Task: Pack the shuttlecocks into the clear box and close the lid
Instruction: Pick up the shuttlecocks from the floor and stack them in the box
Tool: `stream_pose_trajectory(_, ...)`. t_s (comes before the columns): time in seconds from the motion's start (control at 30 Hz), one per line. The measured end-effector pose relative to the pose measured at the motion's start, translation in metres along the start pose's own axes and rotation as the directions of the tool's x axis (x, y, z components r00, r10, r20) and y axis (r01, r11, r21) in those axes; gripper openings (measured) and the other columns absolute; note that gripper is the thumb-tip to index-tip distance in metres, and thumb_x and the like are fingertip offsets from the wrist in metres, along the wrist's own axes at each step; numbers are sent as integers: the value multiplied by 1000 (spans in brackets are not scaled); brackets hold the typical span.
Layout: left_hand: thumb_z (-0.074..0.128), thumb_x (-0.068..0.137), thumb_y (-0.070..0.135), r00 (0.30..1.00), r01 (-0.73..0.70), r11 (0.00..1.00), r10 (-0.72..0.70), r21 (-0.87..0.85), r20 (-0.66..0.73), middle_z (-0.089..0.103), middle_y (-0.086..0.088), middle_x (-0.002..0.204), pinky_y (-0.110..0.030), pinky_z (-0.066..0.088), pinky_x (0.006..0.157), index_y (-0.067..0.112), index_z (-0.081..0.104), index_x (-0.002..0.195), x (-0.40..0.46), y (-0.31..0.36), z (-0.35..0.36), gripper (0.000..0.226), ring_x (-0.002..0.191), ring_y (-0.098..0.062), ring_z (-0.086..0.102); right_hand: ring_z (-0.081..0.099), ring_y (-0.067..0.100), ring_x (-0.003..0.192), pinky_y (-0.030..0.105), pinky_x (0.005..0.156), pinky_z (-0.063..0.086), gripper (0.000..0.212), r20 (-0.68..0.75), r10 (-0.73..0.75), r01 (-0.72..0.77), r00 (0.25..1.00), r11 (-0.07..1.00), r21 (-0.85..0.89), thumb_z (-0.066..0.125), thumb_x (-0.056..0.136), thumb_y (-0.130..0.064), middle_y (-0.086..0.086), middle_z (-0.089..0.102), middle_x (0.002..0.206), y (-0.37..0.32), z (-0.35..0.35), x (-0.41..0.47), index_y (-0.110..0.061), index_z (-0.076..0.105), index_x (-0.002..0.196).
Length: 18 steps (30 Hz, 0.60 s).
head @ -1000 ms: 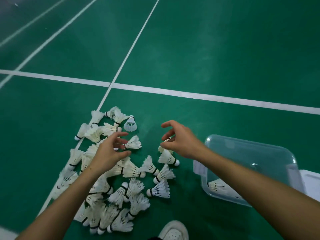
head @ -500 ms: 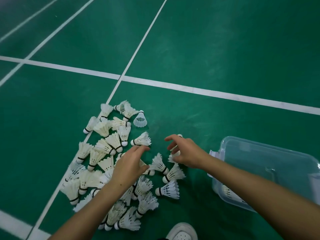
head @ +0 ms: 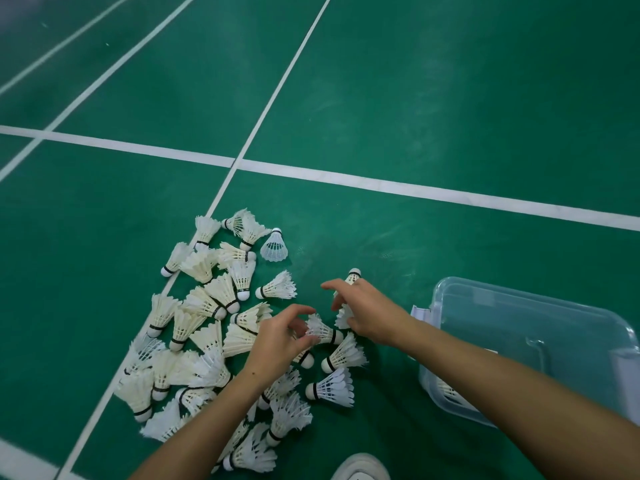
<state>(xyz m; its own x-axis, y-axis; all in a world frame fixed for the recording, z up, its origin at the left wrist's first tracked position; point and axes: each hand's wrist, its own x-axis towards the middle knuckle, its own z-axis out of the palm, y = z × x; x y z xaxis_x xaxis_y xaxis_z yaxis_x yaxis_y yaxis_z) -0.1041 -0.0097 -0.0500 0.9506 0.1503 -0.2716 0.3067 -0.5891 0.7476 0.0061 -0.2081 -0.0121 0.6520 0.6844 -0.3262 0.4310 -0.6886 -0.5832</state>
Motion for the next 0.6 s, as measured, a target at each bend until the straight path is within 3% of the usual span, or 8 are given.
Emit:
stream_pose_trajectory(0.17, 92, 77, 29, 1000, -4, 997, 2, -80, -24, 74, 7, 86, -16, 55, 78, 29, 67, 129, 2, 4, -3, 57, 85, -6, 70, 67, 20, 101, 38, 89, 59, 73, 6, -24, 25, 1000, 998, -58, 62, 93, 10, -1, 75, 104, 5, -5, 6, -26, 40, 152)
stream_pose_trajectory(0.27, 91, 76, 26, 999, -11, 991, 7, -135, -32, 75, 6, 84, -25, 59, 81, 32, 65, 128, -3, 17, -15, 58, 83, -9, 71, 69, 18, 101, 34, 89, 57, 60, -11, -41, 41, 999, 998, -43, 67, 95, 3, -2, 78, 105, 0, -20, -1, -19, 51, 148)
stream_pose_trajectory(0.4, 87, 80, 24, 997, -74, 976, 69, -203, -31, 76, 3, 94, -34, 62, 87, 35, 63, 132, -16, 44, -43, 59, 84, -13, 73, 67, 14, 100, 38, 96, 55, 43, -161, -35, 52, 986, 993, 102, 69, 98, -8, -6, 75, 107, -6, -49, -26, -18, 60, 140)
stream_pose_trajectory(0.6, 82, 85, 28, 975, -222, 949, 216, -225, -55, 70, -1, 94, -51, 63, 78, 44, 63, 134, -26, 105, -60, 55, 85, -21, 70, 67, 12, 81, 33, 80, 61, 41, -395, 59, 113, 917, 910, 400, 71, 98, -7, -7, 68, 96, 0, -93, -96, -15, 62, 137)
